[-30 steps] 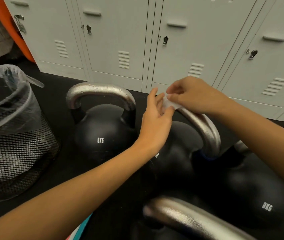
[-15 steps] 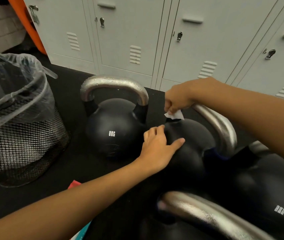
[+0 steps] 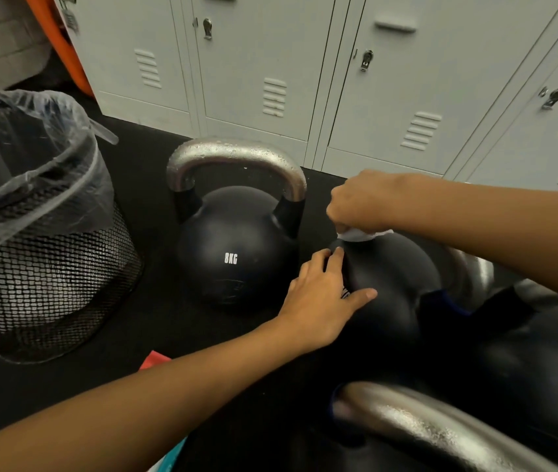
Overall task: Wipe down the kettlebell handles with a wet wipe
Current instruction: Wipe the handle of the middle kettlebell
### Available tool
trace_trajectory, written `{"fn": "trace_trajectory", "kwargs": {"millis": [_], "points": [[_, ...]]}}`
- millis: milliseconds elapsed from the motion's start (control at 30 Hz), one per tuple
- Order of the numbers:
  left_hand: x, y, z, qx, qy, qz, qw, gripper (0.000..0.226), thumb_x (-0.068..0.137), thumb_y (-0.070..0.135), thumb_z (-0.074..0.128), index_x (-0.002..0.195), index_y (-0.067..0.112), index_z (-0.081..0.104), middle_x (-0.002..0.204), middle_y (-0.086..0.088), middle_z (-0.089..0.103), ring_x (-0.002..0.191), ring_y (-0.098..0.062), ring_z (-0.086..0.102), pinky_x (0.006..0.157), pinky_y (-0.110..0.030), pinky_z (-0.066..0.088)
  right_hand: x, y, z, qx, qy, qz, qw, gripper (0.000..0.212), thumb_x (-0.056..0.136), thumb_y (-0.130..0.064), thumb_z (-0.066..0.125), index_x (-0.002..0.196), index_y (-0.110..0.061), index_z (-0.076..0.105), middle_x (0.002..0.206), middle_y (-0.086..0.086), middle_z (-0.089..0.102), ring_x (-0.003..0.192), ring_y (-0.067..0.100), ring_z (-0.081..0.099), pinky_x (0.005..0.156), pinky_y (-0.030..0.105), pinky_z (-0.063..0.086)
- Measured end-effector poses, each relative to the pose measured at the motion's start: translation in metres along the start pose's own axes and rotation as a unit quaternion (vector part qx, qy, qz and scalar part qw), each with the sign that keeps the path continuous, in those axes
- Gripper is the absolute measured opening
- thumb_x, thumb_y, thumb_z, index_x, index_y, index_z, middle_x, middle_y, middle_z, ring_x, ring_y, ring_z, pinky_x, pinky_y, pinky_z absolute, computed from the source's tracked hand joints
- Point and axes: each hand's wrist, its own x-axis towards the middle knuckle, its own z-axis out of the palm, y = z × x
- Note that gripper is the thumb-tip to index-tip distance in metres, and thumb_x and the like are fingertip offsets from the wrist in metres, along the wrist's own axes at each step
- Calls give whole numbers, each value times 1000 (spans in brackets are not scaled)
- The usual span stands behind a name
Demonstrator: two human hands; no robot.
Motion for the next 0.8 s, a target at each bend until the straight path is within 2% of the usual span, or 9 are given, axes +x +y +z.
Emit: {"fn": "trace_trajectory", "kwargs": {"millis": [67, 133, 233, 333, 400, 467, 667, 800], "points": [[0, 0, -1, 7, -3, 1, 1000, 82, 93, 53, 50, 154, 16, 9, 159, -3, 13, 146, -23, 14, 117, -43, 22, 3, -1, -3, -2, -25, -18, 1000, 28, 99, -22, 53, 124, -14, 62, 119, 7, 62, 105, 28, 62, 70, 31, 43], [1, 0, -2, 13, -1, 4, 1000, 83, 93, 54, 50, 154, 15, 10, 158, -3, 15, 145, -23, 16, 116, -43, 23, 4, 3, -4, 4, -45, -31, 998, 36, 98, -21, 58, 134, -25, 58, 129, 4, 58, 109, 25, 59, 68, 28, 41], [1, -1, -2, 15, 0, 8, 1000, 83, 92, 54, 51, 154, 15, 11, 157, -2, 17, 144, -23, 17, 116, -44, 24, 5, 13, -3, 46, -30, -26, 998, 37, 95, -25, 62, 131, -32, 62, 125, -1, 62, 98, 19, 55, 62, 24, 39], [0, -2, -4, 22, -4, 14, 1000, 83, 92, 55, 50, 154, 17, 10, 157, -1, 17, 144, -23, 18, 115, -44, 24, 2, 26, -2, 114, 2, 7, 993, 34, 95, -31, 61, 128, -28, 65, 121, 1, 65, 109, 22, 59, 74, 28, 41], [-1, -4, -4, 24, -6, 19, 1000, 82, 92, 55, 50, 154, 18, 11, 157, 0, 16, 144, -22, 18, 115, -44, 24, 0, 34, -3, 148, 16, 21, 989, 36, 95, -36, 59, 128, -23, 66, 119, 3, 68, 110, 23, 59, 80, 29, 42], [-1, -6, -4, 29, -8, 24, 999, 81, 93, 55, 49, 154, 18, 11, 158, 0, 16, 144, -22, 18, 116, -44, 24, 1, 36, -2, 137, 20, 26, 990, 37, 97, -36, 58, 129, -20, 65, 119, 4, 67, 109, 23, 59, 79, 28, 41], [-2, -10, -2, 80, 6, 47, 996, 81, 94, 59, 42, 154, 17, 9, 158, -1, 16, 143, -21, 18, 115, -41, 23, 9, 12, 2, 37, -36, -29, 998, 37, 95, -26, 63, 131, -36, 61, 130, 0, 58, 113, 24, 59, 76, 30, 47], [-3, -12, 0, 100, 23, 61, 993, 80, 94, 60, 40, 154, 17, 9, 158, -2, 16, 143, -20, 19, 114, -40, 25, 22, 11, -2, 65, -46, -9, 997, 36, 91, -32, 67, 127, -36, 64, 124, -2, 61, 98, 19, 57, 65, 27, 43]]}}
